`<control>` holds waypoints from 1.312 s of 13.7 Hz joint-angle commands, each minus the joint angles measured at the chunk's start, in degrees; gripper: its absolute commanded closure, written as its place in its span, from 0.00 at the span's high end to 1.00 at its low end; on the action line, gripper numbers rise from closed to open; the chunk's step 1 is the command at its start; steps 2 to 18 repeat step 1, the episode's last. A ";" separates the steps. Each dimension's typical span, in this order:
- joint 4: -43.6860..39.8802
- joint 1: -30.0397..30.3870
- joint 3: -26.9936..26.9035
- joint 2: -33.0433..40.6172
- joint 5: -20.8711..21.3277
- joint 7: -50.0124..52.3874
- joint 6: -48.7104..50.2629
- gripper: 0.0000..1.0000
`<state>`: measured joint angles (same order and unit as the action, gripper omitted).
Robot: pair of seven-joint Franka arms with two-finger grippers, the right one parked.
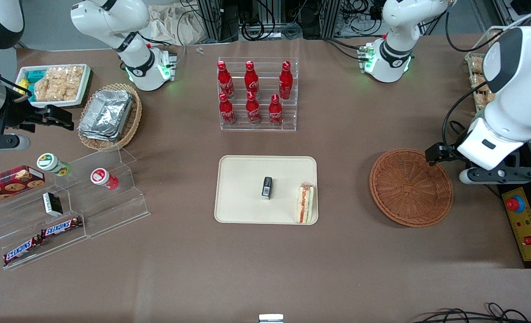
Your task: Place sandwich from basket to tray
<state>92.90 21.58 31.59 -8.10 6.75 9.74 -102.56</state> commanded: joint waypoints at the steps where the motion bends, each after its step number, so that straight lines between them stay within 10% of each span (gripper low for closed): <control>1: -2.72 0.74 0.40 -2.09 -0.77 -1.48 1.84 1.00; 18: -2.72 0.74 0.40 -2.09 -0.77 -1.48 1.84 1.00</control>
